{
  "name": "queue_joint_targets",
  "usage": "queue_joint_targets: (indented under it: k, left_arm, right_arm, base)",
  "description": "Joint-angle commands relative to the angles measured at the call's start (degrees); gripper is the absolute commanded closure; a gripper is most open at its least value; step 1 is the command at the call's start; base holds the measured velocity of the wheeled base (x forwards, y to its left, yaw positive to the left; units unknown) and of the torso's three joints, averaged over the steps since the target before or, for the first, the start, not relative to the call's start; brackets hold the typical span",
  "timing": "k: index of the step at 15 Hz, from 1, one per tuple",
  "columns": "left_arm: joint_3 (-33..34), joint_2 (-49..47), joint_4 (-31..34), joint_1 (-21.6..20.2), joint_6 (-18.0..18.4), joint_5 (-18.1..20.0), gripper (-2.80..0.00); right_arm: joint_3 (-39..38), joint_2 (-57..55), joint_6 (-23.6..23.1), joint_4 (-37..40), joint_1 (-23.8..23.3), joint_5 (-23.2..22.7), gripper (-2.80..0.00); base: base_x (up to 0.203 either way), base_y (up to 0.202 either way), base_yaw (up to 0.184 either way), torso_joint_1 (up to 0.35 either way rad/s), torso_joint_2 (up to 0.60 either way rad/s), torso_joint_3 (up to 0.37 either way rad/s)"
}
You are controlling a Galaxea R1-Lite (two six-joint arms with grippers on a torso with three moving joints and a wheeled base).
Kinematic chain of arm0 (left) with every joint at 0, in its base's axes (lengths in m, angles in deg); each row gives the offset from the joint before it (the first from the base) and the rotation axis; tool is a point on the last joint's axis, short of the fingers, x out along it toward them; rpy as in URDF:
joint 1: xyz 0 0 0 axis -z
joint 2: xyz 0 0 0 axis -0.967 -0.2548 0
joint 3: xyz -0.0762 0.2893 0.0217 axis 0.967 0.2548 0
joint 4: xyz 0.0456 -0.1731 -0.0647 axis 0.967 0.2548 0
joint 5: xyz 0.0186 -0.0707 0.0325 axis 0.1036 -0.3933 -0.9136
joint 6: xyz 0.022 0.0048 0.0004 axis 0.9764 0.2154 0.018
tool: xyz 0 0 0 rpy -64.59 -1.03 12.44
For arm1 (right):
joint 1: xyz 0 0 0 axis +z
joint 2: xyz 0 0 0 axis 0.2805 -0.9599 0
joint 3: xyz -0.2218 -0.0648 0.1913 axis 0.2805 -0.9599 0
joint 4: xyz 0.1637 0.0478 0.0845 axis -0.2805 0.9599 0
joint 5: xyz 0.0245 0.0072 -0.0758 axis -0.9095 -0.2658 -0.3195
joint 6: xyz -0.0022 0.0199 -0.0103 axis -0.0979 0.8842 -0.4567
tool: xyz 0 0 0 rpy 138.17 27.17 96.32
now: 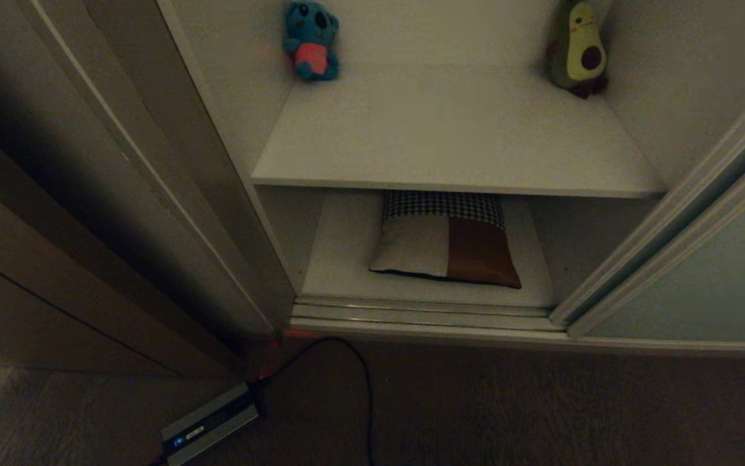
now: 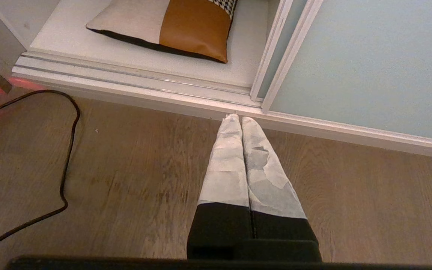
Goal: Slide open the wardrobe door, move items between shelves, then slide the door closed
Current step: Place the pillow on the higher shelf
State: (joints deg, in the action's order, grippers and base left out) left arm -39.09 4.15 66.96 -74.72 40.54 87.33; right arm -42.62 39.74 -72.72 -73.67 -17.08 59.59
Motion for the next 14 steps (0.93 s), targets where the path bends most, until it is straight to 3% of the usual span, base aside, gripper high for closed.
queue_joint_targets:
  k: [1, 14]
  left_arm:
    - [0.00, -0.09, -0.07, 0.00, -0.01, -0.04, 0.00]
    - [0.00, -0.02, -0.08, 0.00, -0.45, -0.04, 0.00]
  right_arm:
    - [-0.18, -0.13, -0.04, 0.00, 0.00, -0.02, 0.00]
    - [-0.26, -0.13, -0.02, 0.00, 0.00, -0.07, 0.00]
  base:
    - [0.000, 0.000, 0.000, 0.000, 0.00, 0.000]
    - [0.000, 0.000, 0.000, 0.000, 0.00, 0.000]
